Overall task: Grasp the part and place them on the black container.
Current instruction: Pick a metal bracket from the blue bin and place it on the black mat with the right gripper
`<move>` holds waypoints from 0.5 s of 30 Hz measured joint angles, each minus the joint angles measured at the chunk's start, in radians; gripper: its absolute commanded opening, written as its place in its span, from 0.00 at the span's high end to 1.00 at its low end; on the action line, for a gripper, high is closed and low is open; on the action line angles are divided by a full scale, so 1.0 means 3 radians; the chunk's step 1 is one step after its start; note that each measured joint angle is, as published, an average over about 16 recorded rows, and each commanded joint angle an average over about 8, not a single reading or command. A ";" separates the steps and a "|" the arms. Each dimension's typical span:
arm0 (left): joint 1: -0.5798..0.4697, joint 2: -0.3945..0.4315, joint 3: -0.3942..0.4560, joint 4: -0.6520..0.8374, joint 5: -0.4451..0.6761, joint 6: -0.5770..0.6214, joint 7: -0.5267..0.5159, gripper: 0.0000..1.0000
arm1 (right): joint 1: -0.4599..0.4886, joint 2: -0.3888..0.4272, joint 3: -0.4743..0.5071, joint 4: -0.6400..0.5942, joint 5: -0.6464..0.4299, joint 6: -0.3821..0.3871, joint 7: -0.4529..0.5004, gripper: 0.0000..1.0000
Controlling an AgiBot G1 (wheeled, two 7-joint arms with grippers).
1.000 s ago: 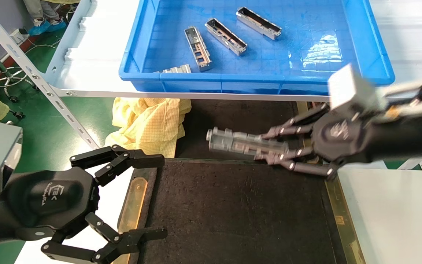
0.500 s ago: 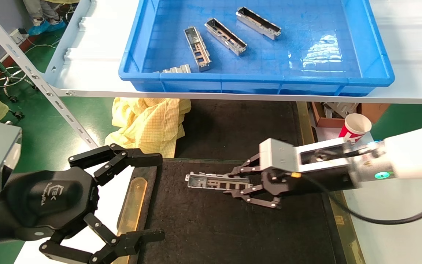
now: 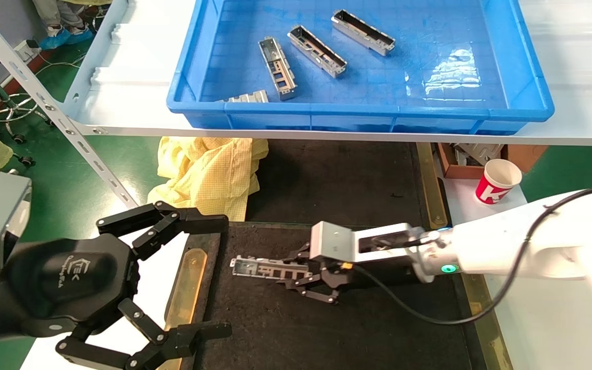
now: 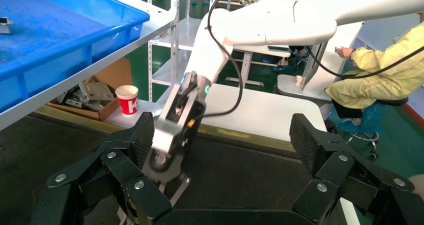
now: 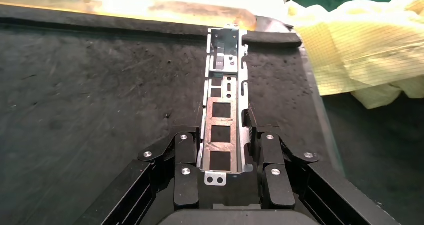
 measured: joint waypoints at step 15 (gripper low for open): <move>0.0000 0.0000 0.0000 0.0000 0.0000 0.0000 0.0000 0.00 | 0.0012 -0.0428 -0.0073 -0.0583 0.0018 0.0081 -0.0358 1.00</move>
